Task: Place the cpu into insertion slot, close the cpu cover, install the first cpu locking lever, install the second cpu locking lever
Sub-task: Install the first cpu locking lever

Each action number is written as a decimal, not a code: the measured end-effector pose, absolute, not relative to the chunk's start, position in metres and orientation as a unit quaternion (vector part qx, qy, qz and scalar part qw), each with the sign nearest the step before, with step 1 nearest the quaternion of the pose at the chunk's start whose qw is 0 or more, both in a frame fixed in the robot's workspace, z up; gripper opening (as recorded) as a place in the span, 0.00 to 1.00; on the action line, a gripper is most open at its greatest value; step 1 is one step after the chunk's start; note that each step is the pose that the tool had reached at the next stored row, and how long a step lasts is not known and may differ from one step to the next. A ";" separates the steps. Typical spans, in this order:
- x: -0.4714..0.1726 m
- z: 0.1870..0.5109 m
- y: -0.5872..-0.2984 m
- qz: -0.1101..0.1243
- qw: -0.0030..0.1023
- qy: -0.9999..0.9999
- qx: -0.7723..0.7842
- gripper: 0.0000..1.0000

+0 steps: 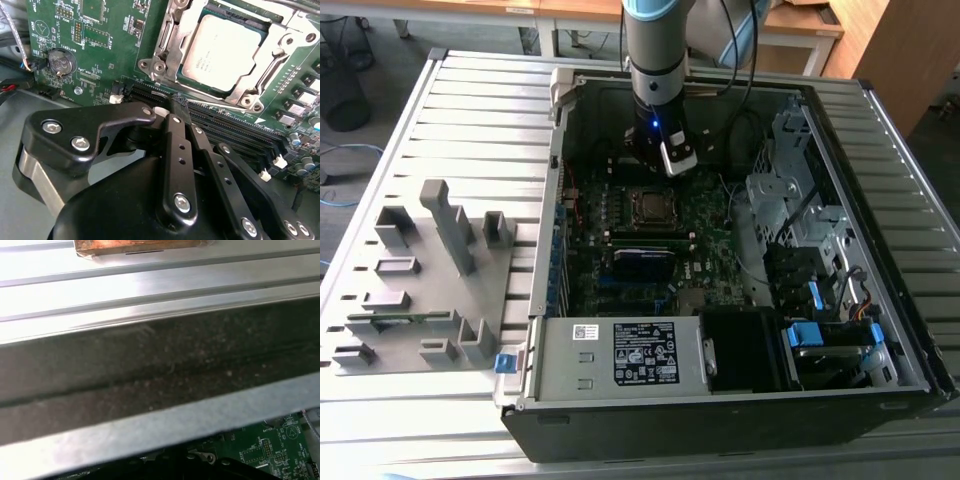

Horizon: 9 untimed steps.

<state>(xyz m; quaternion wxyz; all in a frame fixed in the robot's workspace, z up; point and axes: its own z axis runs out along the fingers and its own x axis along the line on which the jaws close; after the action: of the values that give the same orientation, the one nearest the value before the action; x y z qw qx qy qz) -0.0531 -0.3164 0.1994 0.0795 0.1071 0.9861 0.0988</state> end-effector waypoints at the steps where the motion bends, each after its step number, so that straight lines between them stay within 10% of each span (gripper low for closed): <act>1: -0.053 0.199 -0.316 0.099 0.080 0.986 0.107 0.10; 9: -0.056 0.199 -0.317 0.100 0.083 0.986 0.107 0.10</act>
<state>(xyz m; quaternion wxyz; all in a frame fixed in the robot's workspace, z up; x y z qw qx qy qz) -0.0561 -0.3173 0.1989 0.0833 0.1068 0.9857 0.1003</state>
